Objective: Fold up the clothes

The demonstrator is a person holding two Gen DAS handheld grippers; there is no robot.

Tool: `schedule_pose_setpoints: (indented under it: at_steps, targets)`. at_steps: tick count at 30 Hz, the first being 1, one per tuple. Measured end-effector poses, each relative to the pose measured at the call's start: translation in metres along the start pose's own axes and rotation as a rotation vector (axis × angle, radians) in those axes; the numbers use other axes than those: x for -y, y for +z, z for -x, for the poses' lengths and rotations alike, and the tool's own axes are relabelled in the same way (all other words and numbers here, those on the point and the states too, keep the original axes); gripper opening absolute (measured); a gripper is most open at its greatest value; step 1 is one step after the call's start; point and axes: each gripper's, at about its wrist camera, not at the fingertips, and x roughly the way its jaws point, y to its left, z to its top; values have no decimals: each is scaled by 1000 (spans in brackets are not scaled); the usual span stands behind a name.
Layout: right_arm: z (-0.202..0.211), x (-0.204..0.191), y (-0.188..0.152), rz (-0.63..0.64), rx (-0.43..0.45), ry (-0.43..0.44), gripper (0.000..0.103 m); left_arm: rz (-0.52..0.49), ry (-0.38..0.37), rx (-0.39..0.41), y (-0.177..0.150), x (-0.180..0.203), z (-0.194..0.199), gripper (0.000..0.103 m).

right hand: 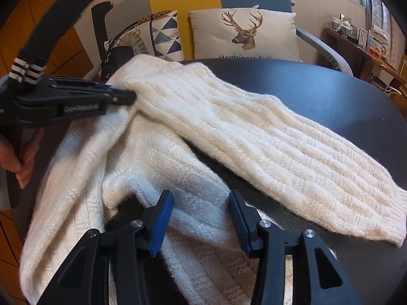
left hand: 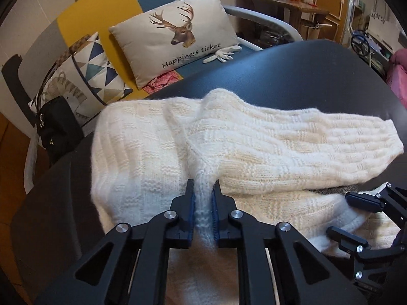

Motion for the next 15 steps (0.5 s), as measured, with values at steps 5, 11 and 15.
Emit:
schedule_pose_setpoints:
  at_steps: [5,11,15]
  targets:
    - [-1,0,0,1,6,-11,47,85,12,84,-5,-26,31,11]
    - [-2,1,3,-11,1,-21,47,195,39,151,-39,-78,77,11]
    - [-3,1,5,-14,-3,-35,47,285,67,137,-82,-119,90,11]
